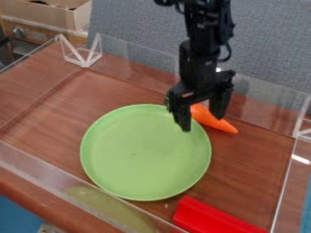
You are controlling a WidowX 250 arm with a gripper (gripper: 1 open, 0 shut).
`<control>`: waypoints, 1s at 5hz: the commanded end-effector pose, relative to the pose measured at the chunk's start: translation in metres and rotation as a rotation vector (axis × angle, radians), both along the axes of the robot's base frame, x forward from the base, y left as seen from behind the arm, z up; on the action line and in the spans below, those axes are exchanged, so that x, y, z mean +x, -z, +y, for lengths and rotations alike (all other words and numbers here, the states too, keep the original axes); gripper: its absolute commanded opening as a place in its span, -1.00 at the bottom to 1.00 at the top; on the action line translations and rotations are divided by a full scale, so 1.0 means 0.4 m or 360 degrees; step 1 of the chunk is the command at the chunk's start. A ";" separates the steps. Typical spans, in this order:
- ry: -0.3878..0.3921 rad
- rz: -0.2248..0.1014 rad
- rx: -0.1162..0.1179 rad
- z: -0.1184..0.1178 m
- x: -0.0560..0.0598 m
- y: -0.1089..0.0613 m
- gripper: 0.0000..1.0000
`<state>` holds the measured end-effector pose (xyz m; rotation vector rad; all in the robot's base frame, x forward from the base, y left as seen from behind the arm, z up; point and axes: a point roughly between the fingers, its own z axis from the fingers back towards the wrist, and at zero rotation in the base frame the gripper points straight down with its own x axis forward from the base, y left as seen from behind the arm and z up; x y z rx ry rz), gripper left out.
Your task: Put the carrot on the left side
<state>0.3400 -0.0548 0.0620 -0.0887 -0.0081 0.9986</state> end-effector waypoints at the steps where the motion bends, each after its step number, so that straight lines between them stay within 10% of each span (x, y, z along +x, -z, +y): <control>1: -0.0152 -0.0112 -0.0013 -0.003 0.053 -0.031 1.00; 3: -0.0343 -0.0119 -0.0006 -0.021 0.130 0.011 1.00; 4: -0.0255 -0.0126 -0.0008 -0.035 0.142 0.023 -1.00; 5: -0.0185 -0.0157 0.0009 -0.048 0.149 0.037 -1.00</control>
